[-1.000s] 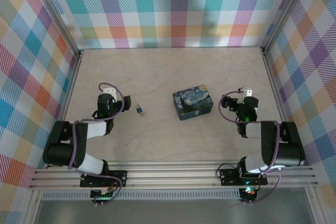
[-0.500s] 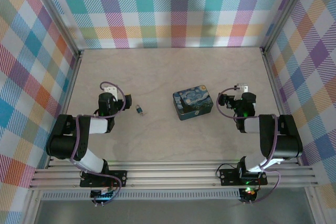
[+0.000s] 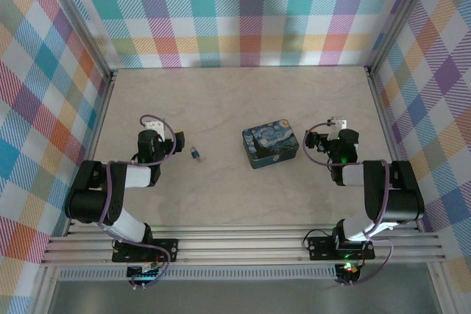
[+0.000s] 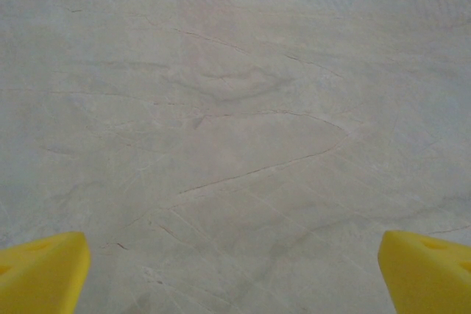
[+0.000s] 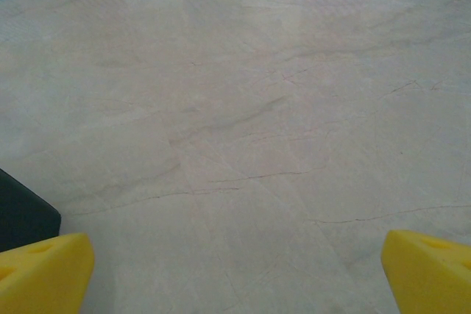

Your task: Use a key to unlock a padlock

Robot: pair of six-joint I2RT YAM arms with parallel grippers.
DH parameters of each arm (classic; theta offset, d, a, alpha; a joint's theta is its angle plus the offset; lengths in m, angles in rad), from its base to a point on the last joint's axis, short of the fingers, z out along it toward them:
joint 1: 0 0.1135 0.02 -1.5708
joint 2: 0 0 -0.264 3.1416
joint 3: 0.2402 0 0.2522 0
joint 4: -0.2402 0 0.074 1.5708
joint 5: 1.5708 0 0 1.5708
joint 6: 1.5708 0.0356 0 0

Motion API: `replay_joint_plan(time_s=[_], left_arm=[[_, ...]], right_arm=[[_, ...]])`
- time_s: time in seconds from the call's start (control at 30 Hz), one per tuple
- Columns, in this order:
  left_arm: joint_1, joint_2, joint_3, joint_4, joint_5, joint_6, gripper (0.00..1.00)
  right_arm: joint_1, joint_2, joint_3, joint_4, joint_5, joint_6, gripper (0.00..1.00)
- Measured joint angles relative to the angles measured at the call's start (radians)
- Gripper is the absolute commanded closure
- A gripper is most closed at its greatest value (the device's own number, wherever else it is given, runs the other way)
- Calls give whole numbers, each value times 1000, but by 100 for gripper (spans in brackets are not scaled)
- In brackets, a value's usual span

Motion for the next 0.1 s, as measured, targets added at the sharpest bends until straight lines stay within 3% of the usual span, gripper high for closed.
replay_joint_plan(time_s=[0.1], left_arm=[[0, 0, 0, 0, 0, 0, 0]], right_arm=[[0, 0, 0, 0, 0, 0, 0]])
